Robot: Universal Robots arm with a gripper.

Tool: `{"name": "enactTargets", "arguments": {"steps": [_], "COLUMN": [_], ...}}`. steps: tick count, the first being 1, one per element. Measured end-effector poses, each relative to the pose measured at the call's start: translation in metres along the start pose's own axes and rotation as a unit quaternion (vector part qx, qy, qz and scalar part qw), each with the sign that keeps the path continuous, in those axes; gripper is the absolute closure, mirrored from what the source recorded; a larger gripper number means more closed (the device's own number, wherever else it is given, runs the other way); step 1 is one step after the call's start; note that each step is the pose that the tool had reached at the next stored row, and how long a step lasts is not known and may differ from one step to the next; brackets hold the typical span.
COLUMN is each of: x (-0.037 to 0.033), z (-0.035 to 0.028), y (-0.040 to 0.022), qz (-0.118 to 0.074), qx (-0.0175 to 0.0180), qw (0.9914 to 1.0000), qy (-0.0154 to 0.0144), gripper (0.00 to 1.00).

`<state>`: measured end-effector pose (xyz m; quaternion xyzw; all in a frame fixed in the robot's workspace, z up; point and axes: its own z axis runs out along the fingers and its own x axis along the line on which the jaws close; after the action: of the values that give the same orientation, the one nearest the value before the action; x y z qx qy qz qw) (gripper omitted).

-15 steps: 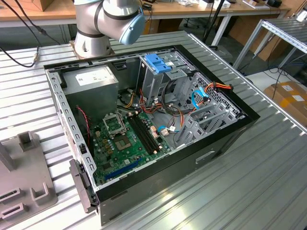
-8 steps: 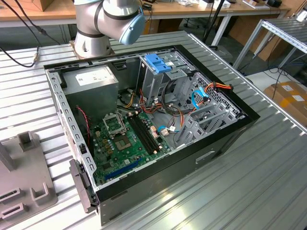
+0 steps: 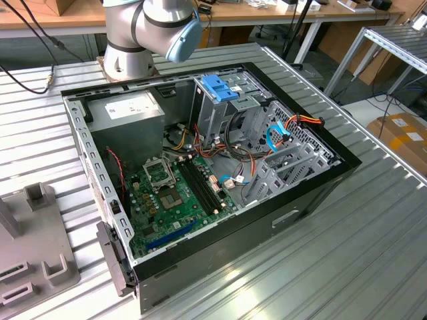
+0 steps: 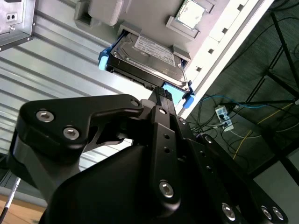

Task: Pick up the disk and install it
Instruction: 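Reach for the disk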

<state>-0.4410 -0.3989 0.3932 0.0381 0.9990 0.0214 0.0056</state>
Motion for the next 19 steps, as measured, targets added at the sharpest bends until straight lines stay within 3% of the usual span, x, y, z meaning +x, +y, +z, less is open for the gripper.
{"name": "enactTargets", "arguments": {"steps": [12,19], "x": [-0.0001,0.0001], "z": [0.0004,0.0049], "y": [0.0000,-0.0002], "qz": [0.000,0.000], "qx": [0.0000,0.0013], "qw": [1.00000,0.99999], "qy": [0.0006,0.0042], "gripper": [0.89,0.89]}}
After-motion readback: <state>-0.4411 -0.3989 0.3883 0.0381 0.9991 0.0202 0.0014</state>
